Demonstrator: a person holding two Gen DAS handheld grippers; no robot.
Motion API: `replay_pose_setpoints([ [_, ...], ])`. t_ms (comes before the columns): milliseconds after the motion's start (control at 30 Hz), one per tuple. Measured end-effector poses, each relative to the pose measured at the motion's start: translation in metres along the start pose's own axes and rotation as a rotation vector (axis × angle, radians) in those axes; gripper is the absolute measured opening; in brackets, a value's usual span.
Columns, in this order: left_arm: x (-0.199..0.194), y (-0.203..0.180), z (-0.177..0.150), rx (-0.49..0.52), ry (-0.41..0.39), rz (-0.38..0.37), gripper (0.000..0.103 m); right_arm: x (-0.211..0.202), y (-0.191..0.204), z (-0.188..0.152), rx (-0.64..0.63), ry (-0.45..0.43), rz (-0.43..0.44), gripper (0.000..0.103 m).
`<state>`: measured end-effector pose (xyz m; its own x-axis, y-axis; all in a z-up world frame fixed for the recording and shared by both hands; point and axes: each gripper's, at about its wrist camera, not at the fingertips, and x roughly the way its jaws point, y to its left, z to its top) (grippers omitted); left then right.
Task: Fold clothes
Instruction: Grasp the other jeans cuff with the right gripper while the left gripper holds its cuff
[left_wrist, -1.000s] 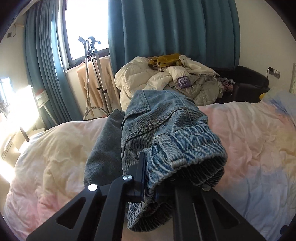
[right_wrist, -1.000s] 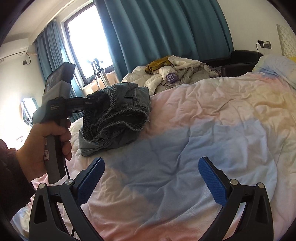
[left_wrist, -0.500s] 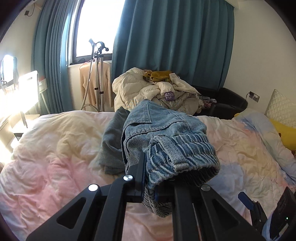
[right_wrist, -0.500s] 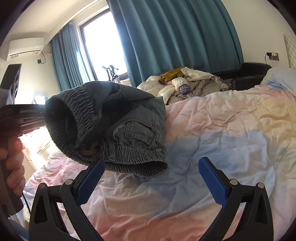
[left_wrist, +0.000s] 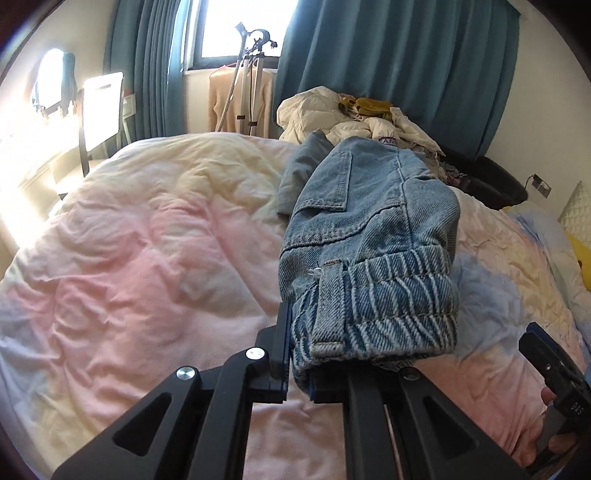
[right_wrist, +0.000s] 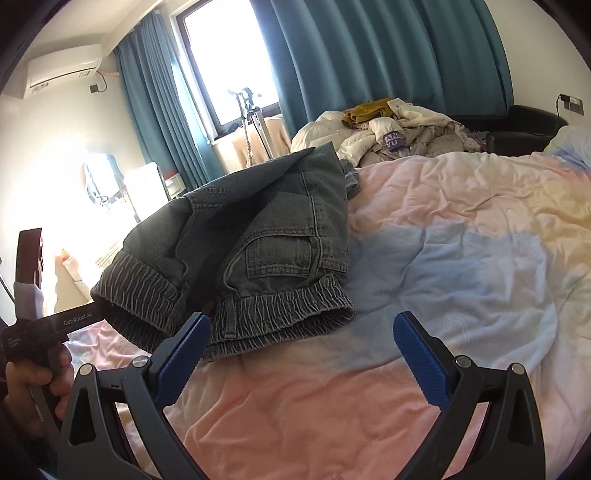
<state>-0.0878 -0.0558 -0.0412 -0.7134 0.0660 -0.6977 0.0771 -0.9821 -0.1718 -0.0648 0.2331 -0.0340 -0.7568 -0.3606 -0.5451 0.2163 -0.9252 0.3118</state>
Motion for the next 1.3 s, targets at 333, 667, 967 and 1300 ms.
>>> replay_pose_setpoints([
  [333, -0.009, -0.010, -0.017, 0.010, 0.016, -0.014, 0.015, 0.034, -0.029, -0.003, 0.204, 0.109, 0.100, 0.094],
  [667, -0.046, -0.011, -0.028, -0.025, -0.078, -0.131, 0.038, 0.086, -0.047, 0.005, 0.290, 0.164, 0.134, 0.080],
  [967, -0.057, -0.015, -0.019, -0.026, -0.193, -0.251, 0.052, 0.135, -0.059, -0.002, 0.325, 0.223, 0.177, 0.072],
  [1300, -0.027, -0.042, -0.019, 0.096, -0.126, -0.284, 0.053, 0.130, -0.041, 0.006, 0.259, 0.221, 0.152, 0.060],
])
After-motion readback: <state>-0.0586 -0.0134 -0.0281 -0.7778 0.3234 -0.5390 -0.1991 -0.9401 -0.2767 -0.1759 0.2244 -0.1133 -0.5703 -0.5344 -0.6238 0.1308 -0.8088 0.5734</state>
